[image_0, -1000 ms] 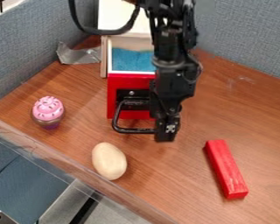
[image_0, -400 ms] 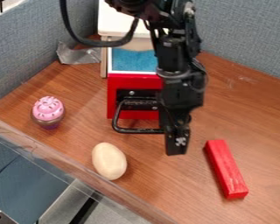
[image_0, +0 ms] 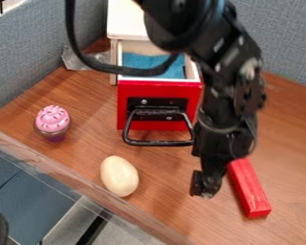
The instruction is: Pick the red object from the table in to the drawer
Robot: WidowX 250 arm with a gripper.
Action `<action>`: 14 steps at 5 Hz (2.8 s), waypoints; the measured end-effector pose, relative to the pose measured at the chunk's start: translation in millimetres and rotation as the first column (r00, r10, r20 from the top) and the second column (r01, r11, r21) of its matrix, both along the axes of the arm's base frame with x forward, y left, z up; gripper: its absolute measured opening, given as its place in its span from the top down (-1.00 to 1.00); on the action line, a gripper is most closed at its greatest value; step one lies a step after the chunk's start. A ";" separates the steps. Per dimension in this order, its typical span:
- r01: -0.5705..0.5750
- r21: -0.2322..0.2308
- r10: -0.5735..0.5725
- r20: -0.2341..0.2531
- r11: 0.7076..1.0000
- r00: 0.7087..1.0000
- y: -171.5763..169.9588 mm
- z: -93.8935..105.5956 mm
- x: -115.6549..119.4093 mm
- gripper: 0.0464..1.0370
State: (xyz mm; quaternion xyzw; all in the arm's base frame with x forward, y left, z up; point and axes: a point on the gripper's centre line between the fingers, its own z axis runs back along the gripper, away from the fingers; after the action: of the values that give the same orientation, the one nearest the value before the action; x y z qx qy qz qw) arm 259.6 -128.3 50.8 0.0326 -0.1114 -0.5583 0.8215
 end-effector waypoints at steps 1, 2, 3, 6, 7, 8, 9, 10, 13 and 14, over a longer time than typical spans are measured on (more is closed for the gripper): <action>0.179 -0.059 -0.180 -0.018 0.982 0.984 -12.8 -8.7 -3.5 -0.92; 0.346 -0.135 -0.355 -0.050 0.928 0.933 -10.5 -13.6 2.4 -0.92; 0.445 -0.160 -0.459 -0.070 0.881 0.886 -13.7 -8.9 9.4 -0.92; 0.548 -0.197 -0.574 -0.109 0.813 0.812 -27.8 -13.4 25.8 -0.92; 0.568 -0.203 -0.596 -0.117 0.797 0.794 -31.3 -20.8 27.4 -0.92; 0.627 -0.187 -0.649 -0.084 0.756 0.756 -39.8 -18.2 31.5 -0.92; 0.666 -0.177 -0.684 -0.066 0.725 0.727 -42.4 -17.8 31.8 -0.92; 0.669 -0.175 -0.688 -0.088 0.723 0.721 -41.1 -26.4 32.2 -0.93; 0.676 -0.134 -0.689 -0.112 0.725 0.716 -43.5 -44.8 45.5 -0.93; 0.652 -0.147 -0.666 -0.096 0.744 0.739 -41.2 -48.2 54.2 -0.88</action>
State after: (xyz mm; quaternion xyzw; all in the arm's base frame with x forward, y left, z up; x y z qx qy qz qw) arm 313.8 -169.6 2.6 -0.0914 -0.0858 -0.8071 0.5769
